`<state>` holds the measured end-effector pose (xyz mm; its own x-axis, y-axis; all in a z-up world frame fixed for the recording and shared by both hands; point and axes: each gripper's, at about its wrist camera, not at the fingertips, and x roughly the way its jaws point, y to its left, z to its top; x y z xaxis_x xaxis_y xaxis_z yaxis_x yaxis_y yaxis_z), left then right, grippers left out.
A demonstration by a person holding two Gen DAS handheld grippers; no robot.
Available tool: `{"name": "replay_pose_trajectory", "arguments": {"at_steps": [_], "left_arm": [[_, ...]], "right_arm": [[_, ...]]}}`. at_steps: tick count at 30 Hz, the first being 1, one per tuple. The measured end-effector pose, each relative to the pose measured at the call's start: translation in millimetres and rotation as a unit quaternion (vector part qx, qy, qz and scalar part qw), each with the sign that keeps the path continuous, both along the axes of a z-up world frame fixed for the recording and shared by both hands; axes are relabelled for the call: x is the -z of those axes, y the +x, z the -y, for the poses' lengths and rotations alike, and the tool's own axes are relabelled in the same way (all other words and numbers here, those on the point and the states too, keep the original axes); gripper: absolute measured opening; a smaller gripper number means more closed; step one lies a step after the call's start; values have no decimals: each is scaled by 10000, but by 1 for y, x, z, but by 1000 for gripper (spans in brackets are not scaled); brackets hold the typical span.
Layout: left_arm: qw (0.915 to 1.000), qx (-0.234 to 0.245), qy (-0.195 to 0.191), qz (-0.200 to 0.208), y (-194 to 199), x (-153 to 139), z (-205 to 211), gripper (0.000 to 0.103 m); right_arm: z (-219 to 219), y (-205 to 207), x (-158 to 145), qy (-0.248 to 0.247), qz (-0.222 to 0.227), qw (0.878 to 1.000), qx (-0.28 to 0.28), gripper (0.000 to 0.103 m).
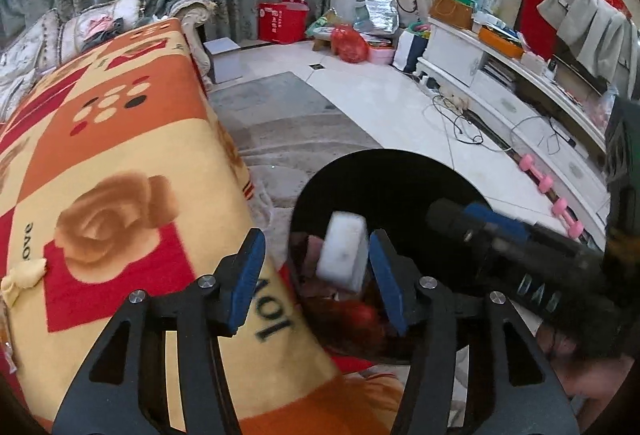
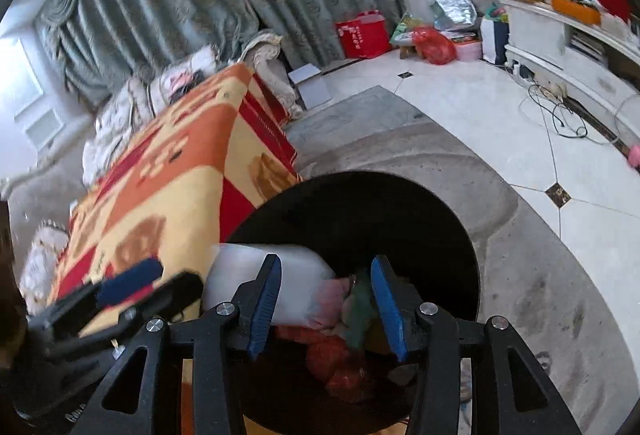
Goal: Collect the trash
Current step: 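Carry the foam block and green packet to the black bin and open both tools, then grasp the orange-white snack bar with the left tool while the right tool approaches the beige cloth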
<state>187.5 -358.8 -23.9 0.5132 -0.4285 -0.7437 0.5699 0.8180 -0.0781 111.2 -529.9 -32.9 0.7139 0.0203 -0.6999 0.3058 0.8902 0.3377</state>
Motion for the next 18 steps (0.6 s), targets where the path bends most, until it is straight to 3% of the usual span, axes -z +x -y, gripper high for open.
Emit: {"name": "replay_pose_trajectory", "arguments": {"at_steps": [8,13,18], "left_arm": [[9981,-586,-70,170,-11,-14,-84,53],[9930,-1145,58,282,-16,-16,-158,53],[9799,-1958,85,387,-16,-14,-248,53]], "right_arm": [[-36,13,-22,-173,256,9995,-43,46],[-97,31,-27,-261,293,9969,-687,46],[-170,44,-18,-287,133,9884,-1482,46]]}}
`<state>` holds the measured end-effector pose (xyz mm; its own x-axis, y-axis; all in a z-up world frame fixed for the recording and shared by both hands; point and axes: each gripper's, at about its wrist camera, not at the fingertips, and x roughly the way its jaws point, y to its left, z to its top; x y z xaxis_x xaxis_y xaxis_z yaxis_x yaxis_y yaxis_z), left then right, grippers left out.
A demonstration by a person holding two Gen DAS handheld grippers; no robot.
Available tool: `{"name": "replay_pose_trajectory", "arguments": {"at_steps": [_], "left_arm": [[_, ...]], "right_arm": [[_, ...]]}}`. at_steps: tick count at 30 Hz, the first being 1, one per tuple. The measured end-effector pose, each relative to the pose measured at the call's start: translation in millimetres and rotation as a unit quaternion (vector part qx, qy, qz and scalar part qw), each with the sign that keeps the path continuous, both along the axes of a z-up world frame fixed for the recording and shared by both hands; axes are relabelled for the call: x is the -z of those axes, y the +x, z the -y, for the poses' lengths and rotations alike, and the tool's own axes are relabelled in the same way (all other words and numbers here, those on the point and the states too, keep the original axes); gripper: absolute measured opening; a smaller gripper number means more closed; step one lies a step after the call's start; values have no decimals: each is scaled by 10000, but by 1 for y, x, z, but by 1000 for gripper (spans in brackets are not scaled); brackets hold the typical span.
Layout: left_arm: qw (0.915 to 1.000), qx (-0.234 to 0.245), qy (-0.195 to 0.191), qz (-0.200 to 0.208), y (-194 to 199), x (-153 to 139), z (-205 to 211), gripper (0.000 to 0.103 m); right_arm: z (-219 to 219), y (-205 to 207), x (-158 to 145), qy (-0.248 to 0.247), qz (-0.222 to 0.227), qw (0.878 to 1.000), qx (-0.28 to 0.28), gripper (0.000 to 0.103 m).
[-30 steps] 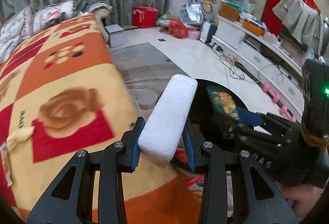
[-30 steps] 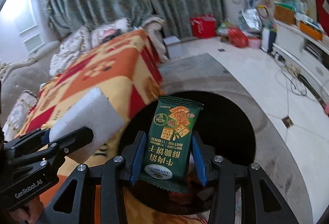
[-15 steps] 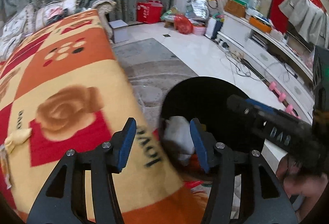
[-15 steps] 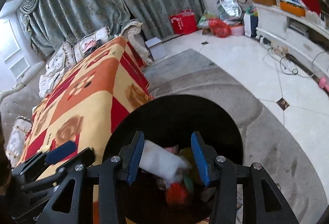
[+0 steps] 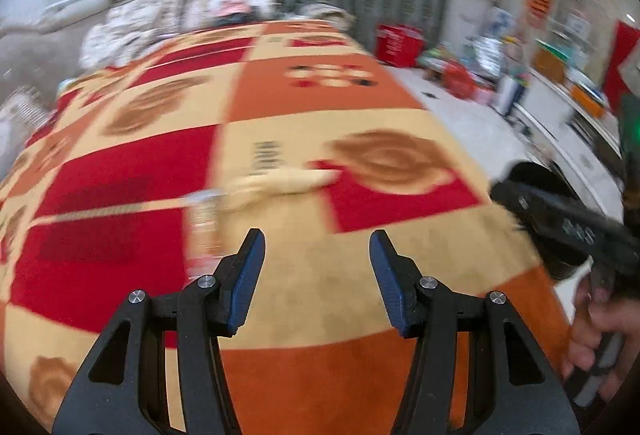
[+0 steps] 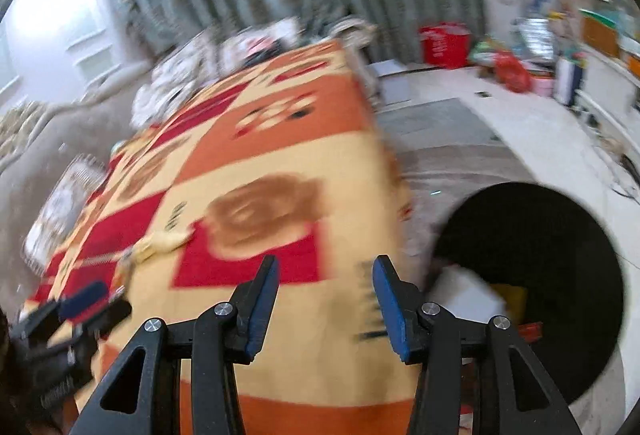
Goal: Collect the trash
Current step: 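Grasp the orange-white snack bar with the left tool while the right tool approaches the beige cloth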
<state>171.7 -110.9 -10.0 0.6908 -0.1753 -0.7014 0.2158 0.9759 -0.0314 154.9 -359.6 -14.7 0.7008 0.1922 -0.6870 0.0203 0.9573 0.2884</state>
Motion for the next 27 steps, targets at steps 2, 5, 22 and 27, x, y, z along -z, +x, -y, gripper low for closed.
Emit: {"name": "replay_pose_trajectory", "arguments": {"at_steps": [2,5,22,27], "left_arm": [[9991,-404,-96,-113,11,6,-35,53],[9962,-747,-351,-282,30,16,-67,53],[9980,-447,-79,-451,18,33,-85,12],[9987,-363,145,-325,-21,39,-109,12]], "right_arm": [[-26,3,6,188,-76,9993,-299,47],[-61,6,16,187,-193,9974,-666,47],[-133,52,11,-189,112,9778,-2082,48],[-180,86,18,-543,125,9567,-2856,59]]}}
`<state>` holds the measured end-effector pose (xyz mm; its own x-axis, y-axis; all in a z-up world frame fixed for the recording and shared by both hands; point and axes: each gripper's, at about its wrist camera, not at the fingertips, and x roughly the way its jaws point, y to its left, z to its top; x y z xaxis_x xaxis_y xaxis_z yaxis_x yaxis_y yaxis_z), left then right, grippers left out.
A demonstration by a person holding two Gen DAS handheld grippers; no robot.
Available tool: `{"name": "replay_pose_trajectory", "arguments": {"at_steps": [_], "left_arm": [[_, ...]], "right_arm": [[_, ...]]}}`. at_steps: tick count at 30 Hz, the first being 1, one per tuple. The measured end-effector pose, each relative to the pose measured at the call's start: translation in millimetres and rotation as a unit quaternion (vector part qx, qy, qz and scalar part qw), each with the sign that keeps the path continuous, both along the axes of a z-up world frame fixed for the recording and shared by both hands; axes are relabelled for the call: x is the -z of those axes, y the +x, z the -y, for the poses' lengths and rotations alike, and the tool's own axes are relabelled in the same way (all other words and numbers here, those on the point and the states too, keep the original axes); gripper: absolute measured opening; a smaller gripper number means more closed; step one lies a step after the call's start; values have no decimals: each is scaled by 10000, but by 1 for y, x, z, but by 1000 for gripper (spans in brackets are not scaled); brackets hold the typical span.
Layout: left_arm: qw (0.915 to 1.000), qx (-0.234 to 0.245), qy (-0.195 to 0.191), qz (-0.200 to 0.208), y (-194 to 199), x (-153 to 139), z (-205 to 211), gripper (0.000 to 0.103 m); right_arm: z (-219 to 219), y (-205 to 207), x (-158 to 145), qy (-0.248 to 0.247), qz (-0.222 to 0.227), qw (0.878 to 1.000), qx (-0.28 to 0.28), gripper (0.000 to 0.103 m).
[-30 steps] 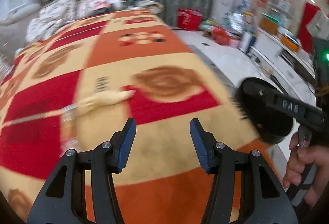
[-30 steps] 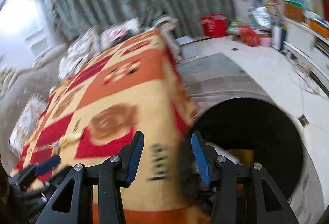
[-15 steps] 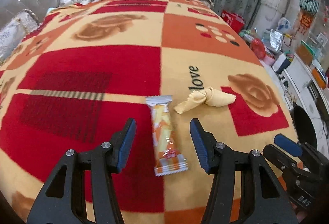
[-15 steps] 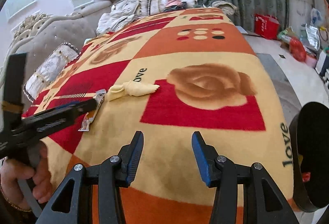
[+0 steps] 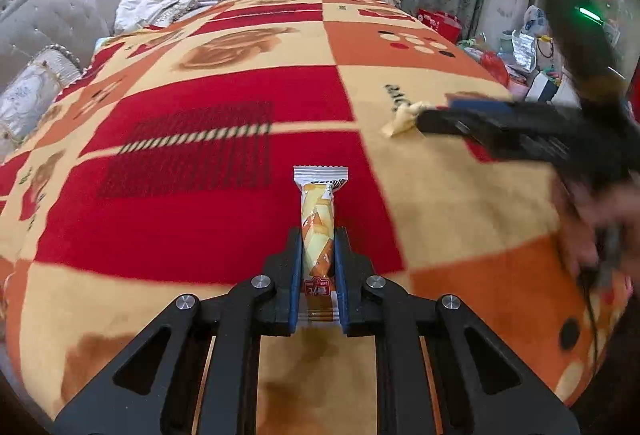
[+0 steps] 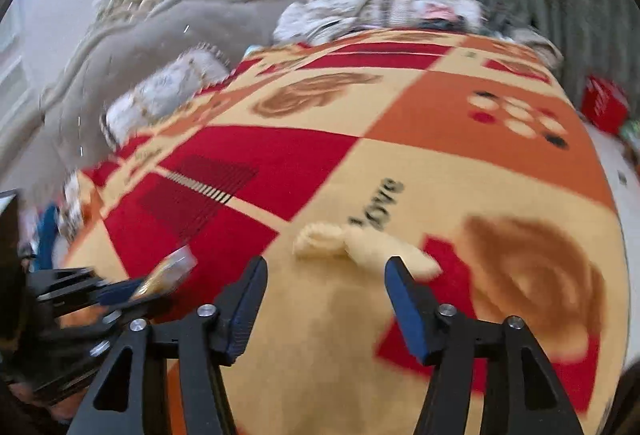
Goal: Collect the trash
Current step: 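Grasp the orange-white snack bar with the left tool while the right tool approaches the beige cloth, then grasp the beige crumpled cloth with the right tool while the left tool holds the snack bar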
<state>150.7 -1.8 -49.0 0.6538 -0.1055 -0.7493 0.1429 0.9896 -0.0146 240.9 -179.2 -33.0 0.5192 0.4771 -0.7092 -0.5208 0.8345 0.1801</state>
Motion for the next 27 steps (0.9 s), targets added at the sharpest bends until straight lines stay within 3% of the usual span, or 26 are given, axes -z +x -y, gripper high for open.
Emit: {"name": "replay_pose_trajectory", "arguments": {"at_steps": [4,8,11,12,13,17,22,27], "left_arm": [[9995,-109,-312,15,0,4,-13,12],[9992,-220,-328,-103,3,7,-14,13],[9991,-282,-290,-105,3,7,-14,13],[9991,-294,-296,-110,4,7,-14,13],[9990,-309,-307,-118,4,7,-15,13],[9988,-378,-292,-122,4,8,-15,13],[9986,-457,-245,-115,3,8,-16,13],[9986,-495,-183,-105,3,8,-15,13]], "right_arm": [[-18,27,10,-466,32,9988,-136,59],[-20,43,20,-630,-268,9975,-199,60],[-25,41,22,-830,-174,9962,-175,60],[-26,39,22,-899,-133,9957,-172,58],[-27,37,21,-929,-89,9955,-182,48],[-21,28,19,-847,-74,9964,75,17],[-3,-9,3,-704,165,9947,738,17],[17,-63,-9,-6,97,9954,956,17]]}}
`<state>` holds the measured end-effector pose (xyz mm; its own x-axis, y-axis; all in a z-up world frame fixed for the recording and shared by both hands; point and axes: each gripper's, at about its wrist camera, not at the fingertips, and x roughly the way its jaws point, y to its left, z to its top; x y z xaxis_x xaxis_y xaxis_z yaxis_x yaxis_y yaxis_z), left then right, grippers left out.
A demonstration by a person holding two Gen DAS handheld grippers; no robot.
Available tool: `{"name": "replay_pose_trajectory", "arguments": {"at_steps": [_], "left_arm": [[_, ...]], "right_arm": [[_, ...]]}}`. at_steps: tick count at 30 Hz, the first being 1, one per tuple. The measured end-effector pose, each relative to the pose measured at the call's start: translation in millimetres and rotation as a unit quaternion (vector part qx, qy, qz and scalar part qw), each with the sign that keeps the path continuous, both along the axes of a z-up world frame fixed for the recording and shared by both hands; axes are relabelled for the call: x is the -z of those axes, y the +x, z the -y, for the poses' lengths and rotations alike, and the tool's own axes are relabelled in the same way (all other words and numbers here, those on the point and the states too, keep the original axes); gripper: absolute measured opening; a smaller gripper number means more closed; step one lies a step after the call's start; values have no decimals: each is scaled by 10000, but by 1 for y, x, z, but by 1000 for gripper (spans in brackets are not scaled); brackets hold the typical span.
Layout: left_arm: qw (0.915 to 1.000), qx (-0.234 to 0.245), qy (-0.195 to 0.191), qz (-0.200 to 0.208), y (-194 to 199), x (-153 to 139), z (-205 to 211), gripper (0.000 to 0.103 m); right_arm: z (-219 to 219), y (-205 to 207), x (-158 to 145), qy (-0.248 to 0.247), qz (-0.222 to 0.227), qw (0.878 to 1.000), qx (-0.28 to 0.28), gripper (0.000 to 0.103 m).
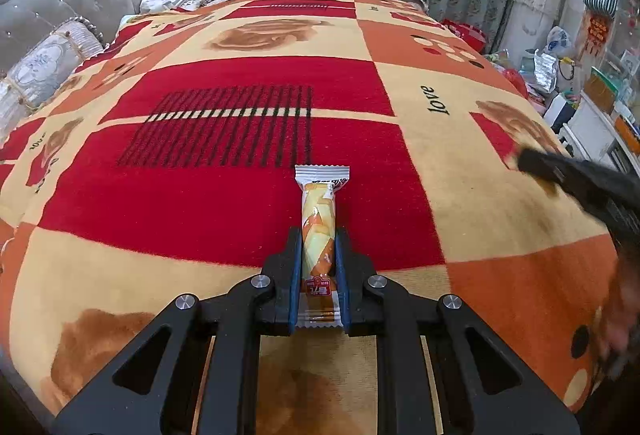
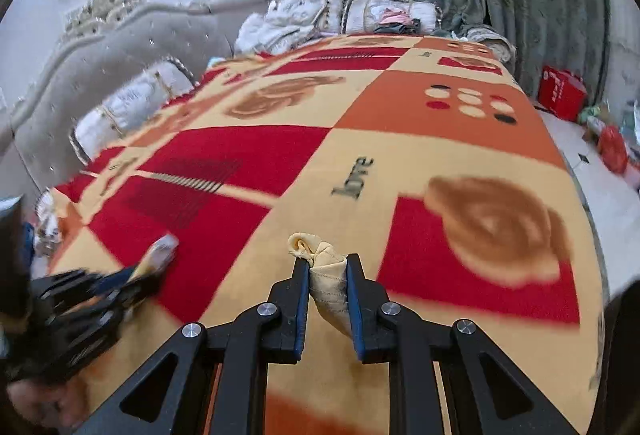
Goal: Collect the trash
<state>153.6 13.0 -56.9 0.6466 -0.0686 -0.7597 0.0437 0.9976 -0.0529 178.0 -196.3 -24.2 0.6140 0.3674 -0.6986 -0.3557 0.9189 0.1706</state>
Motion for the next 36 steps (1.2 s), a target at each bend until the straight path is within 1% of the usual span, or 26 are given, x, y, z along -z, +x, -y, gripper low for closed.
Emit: {"name": "replay_pose_trajectory", "arguments": {"at_steps": [3,5,7,11,14,19,26,31,36], "left_arm": [[10000,-11,12,2,0,0,0,13],[10000,-22,7,3,0,0,-1,13],[10000,-41,-14,2,-1,0,-2,13],[10000,-82,-22,7,-1,0,-3,13],[10000,-87,-40,11,-2,0,-4,13],[9999,-90,-93,6,-2,0,-5,13],[9999,-85,-81,12,-2,-1,-6,13],[9998,-90,-152,13,-2,-1,-8,13],[9997,-92,-214,16,-3,-1,-9,13]], "right_arm": [[1,-24,0,252,-33,9996,-96,17],[-6,-34,2,178,31,9996,-206,17],[-14,-38,5,-3,113,9995,-309,17],[-13,-38,12,-4,55,9994,-330,17],[-5,-39,7,48,163,9995,-247,17],[16,-42,4,110,164,9998,-8,17],[29,-43,-1,95,274,9993,249,17],[36,-40,-3,101,323,9984,455,17],[40,-37,-2,99,305,9980,544,17]]}}
